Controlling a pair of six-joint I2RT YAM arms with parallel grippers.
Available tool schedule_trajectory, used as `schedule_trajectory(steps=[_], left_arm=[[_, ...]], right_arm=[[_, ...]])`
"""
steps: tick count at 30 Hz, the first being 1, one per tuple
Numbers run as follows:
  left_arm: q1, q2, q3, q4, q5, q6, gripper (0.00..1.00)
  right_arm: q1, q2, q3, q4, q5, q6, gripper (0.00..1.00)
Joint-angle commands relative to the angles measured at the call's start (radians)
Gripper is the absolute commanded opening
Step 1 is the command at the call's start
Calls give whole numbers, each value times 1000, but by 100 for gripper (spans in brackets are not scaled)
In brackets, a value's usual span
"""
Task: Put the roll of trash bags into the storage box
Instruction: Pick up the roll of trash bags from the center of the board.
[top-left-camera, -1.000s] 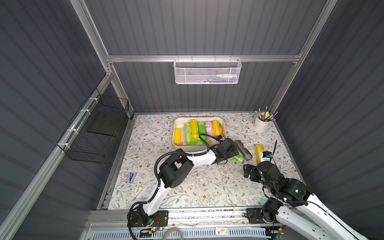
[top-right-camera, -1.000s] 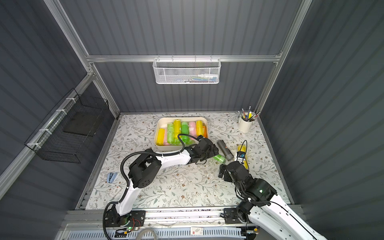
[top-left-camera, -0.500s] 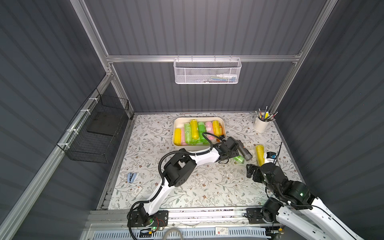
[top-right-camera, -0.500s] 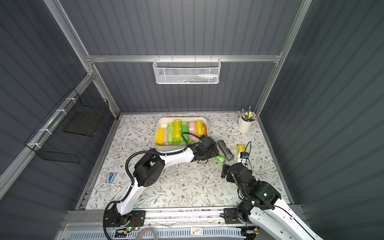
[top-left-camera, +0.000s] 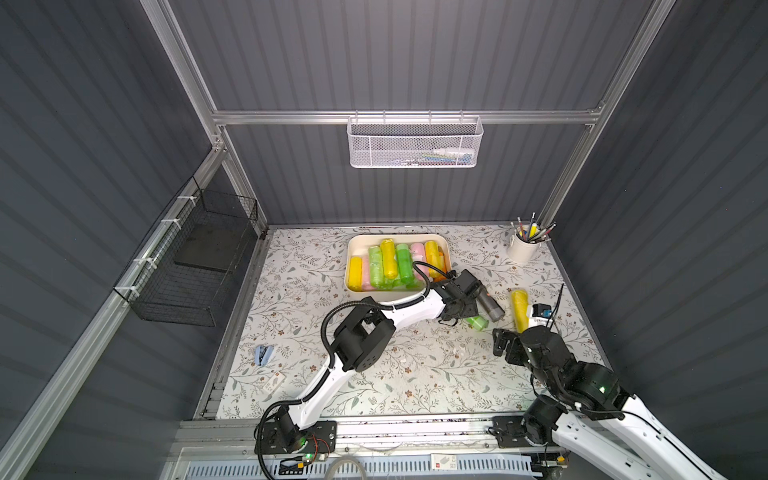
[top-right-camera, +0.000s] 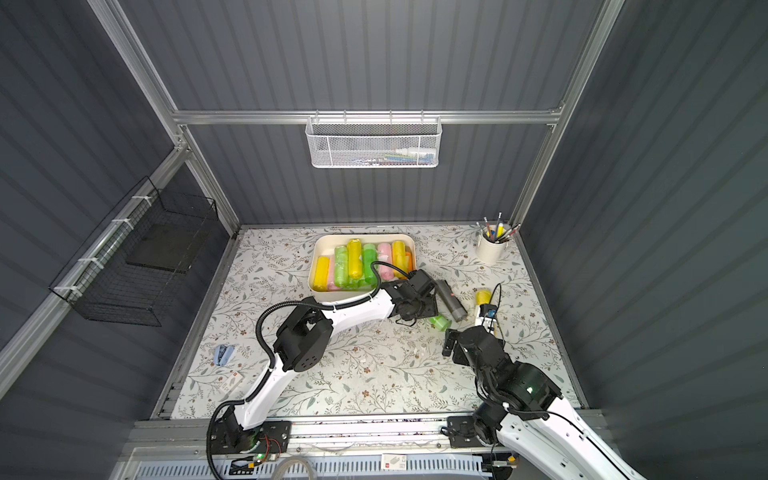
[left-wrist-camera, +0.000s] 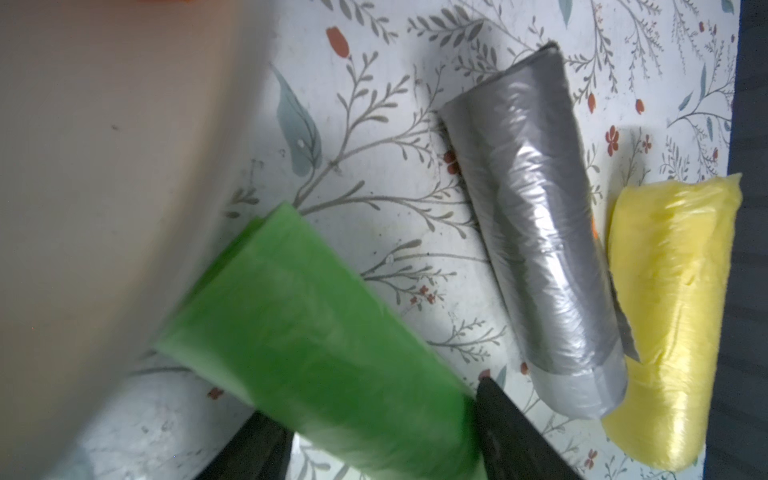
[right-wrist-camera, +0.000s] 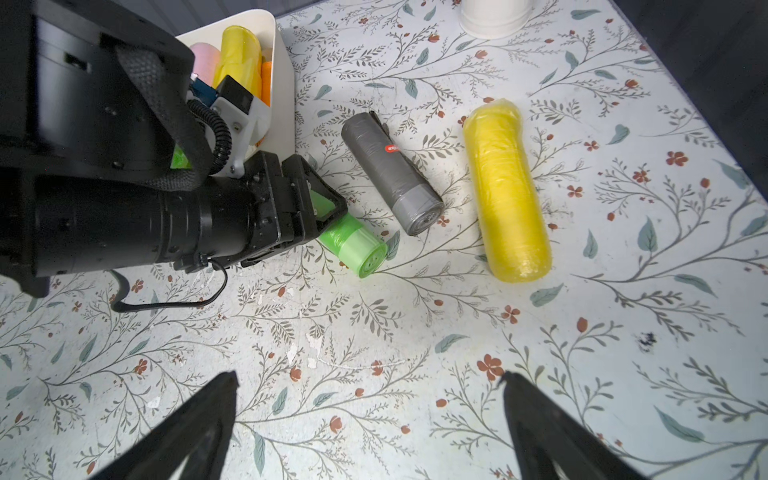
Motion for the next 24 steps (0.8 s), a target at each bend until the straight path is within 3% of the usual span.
schedule_trajectory(steps=[1, 12, 18, 24], left_arm=[[16, 56, -23, -168, 46, 36, 66], [25, 5, -95, -297, 28, 136, 67], [46, -58, -211, -294, -5, 157, 69], [71, -37, -176, -287, -4, 172, 68]], right_arm=[[-1, -26, -21, 13, 21, -12, 99], [-1, -40, -37, 53, -15, -50, 99], [0, -5, -48, 146, -212, -150, 99], [-1, 8, -62, 193, -300, -178, 99]])
